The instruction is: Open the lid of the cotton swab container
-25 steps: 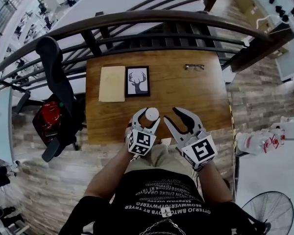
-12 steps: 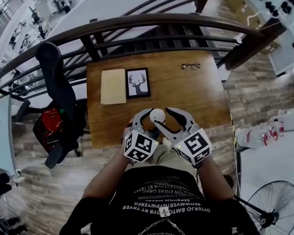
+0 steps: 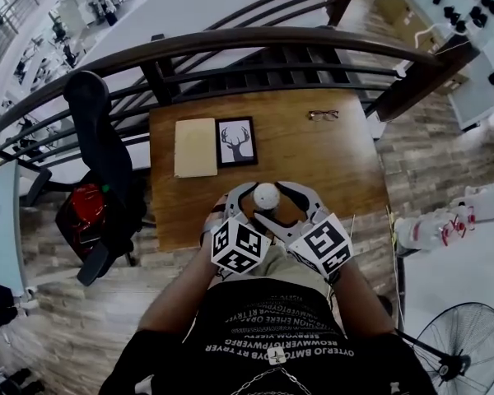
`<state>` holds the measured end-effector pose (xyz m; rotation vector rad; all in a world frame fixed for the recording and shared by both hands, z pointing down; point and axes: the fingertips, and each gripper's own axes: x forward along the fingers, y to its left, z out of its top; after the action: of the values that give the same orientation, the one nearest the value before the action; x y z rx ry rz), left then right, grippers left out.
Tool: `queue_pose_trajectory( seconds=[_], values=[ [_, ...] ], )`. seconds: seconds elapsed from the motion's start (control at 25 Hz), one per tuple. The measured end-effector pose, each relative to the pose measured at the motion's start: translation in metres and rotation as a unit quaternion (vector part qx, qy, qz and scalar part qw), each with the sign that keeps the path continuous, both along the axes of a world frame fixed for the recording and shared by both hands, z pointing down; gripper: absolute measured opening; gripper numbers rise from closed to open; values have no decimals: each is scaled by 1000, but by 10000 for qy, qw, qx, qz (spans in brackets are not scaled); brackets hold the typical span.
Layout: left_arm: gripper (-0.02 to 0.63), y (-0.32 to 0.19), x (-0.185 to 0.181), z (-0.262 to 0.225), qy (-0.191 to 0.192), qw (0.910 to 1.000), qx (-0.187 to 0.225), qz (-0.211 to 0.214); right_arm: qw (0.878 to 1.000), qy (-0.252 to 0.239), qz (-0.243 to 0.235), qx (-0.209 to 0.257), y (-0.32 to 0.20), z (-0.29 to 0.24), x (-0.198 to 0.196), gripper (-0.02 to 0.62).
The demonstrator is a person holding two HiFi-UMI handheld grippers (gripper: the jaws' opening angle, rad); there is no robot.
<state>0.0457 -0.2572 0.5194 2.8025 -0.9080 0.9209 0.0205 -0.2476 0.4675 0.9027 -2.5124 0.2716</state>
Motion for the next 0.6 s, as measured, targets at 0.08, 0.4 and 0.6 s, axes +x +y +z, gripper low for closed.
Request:
queue_pose_trajectory(
  seconds=[0.08, 0.4, 0.6],
  values=[
    [276, 1, -2, -1, -57, 10000, 48, 46, 9999, 122, 6, -56, -1, 3, -3, 285],
    [276, 1, -2, -12, -109, 9996, 211, 137, 9993, 141, 154, -309, -8, 2, -4, 279],
    [280, 1, 1, -28, 404, 9978, 517, 1, 9998, 76, 62, -174, -7, -12, -1, 270]
  ],
)
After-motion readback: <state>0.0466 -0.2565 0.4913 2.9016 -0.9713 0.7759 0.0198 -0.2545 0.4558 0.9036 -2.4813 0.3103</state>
